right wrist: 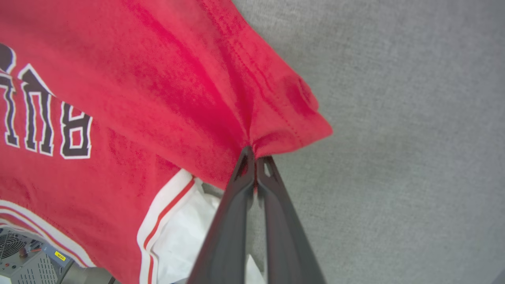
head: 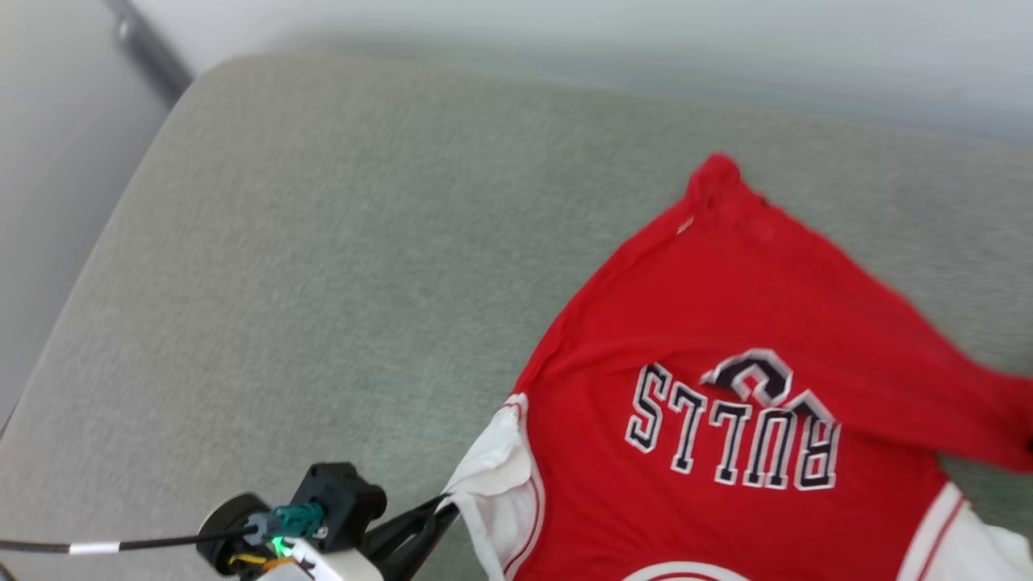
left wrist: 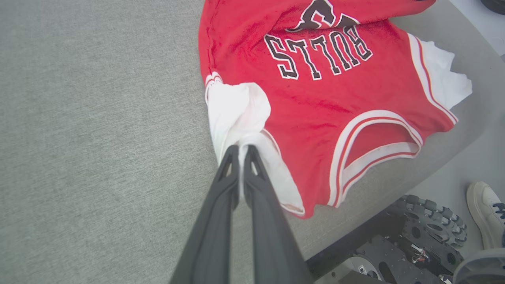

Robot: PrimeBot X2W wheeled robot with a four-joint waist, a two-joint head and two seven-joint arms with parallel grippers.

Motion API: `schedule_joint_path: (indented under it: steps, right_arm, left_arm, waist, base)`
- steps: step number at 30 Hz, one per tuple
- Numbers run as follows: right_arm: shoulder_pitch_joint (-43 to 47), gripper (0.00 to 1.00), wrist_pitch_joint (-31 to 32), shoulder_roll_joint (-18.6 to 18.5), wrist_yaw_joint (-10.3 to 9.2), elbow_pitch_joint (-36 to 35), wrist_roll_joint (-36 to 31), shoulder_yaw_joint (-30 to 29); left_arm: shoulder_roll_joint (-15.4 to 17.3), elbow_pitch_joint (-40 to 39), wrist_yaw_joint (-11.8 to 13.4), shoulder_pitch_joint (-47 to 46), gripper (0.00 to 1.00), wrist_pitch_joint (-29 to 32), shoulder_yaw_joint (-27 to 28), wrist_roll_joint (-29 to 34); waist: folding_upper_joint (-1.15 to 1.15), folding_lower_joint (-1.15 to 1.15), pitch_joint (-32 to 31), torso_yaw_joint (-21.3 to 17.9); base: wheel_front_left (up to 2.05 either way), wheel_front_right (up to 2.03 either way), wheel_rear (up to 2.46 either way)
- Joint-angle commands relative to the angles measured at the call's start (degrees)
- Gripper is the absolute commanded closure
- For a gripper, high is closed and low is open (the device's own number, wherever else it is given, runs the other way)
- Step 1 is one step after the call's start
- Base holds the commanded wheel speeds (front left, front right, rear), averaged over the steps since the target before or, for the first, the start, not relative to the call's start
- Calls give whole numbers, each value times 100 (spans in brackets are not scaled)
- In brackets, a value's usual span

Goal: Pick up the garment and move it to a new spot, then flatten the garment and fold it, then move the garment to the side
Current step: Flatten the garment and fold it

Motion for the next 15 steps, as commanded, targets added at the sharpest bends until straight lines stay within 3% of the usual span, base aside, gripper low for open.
schedule_joint_path:
  steps: [1, 8, 15]
  right_arm:
    - [274, 100, -47, 61, -2, -164, 56, -50]
    - [1586, 100, -176, 434, -2, -1048, 235, -315]
    - [2638, 100, -321, 865, -2, -1485, 199, -466]
  left_arm:
    - [12, 30, 47, 93, 100, -45, 13, -32]
    - [61, 195, 162, 385, 100, -192, 46, -137]
    - [16, 381, 197, 528, 100, -344, 95, -237]
  waist:
    - [0, 1, -379, -346]
    - [0, 1, -683, -638]
    - [0, 1, -820, -739]
  base:
    - [0, 0, 0]
    - [0, 0, 0]
    - [0, 0, 0]
